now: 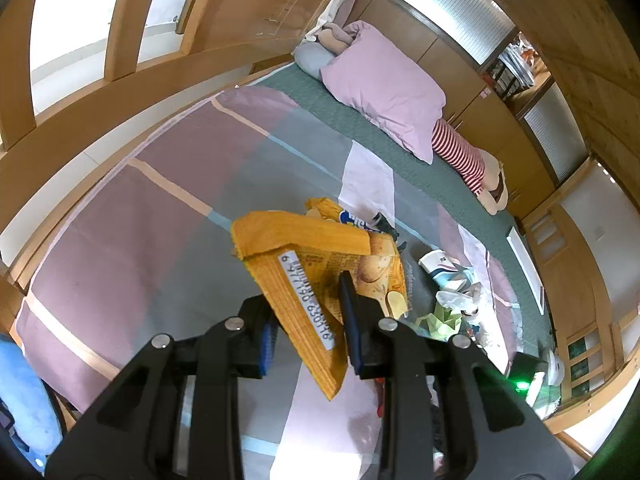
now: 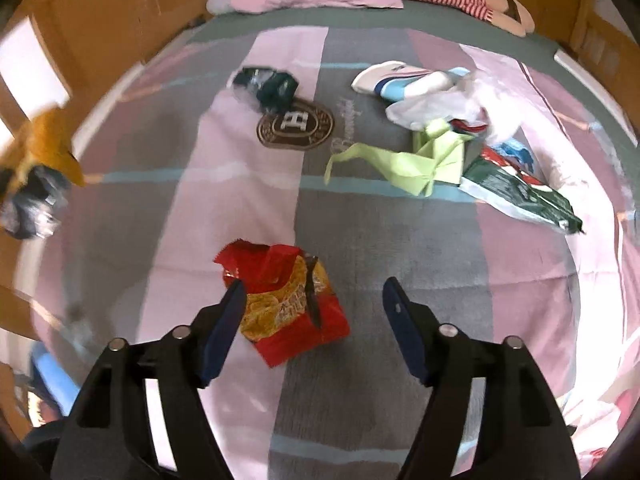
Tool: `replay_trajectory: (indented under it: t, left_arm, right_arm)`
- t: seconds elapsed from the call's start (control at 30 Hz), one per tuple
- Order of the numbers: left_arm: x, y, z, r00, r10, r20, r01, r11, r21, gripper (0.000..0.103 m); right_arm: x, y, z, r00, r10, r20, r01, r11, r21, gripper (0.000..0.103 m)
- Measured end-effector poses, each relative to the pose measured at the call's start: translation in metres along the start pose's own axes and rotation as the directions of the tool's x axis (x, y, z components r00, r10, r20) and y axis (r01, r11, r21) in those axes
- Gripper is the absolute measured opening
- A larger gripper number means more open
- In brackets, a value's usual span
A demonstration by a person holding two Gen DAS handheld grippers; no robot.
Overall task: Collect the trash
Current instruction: 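Lift the yellow snack bag with the left tool while the right tool grasps the red wrapper, then lift the red wrapper with the right tool and carry it toward the wastebasket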
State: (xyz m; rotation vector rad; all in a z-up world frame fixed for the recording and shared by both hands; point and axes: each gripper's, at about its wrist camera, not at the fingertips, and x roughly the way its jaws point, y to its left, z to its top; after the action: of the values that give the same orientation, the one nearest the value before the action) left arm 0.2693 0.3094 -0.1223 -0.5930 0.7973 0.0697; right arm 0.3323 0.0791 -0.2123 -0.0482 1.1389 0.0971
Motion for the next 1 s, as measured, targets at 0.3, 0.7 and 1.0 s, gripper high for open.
replay_trajectory:
  t: [0.3,0.7,1.0]
  left_arm:
    - [-0.001,-0.002,-0.002,1.0,-0.002,-0.006,0.002,1.0,0.011,0.028]
    - [0.0,0.001,-0.003,1.0,0.002,-0.017,-0.002,1.0,0.015,0.029]
    - [0.003,-0.001,-0.005,0.999,0.0,-0.032,0.001,1.0,0.022,0.029]
  right_arm:
    - [0.019,0.019,-0.01,0.999,-0.048,-0.015,0.047,0.998,-0.041,0.059]
    - [0.015,0.029,-0.019,0.999,-0.052,-0.002,0.052,0.998,-0.031,0.024]
    - [-0.005,0.026,-0.026,0.994,-0.075,0.077,0.074,0.997,0.006,0.017]
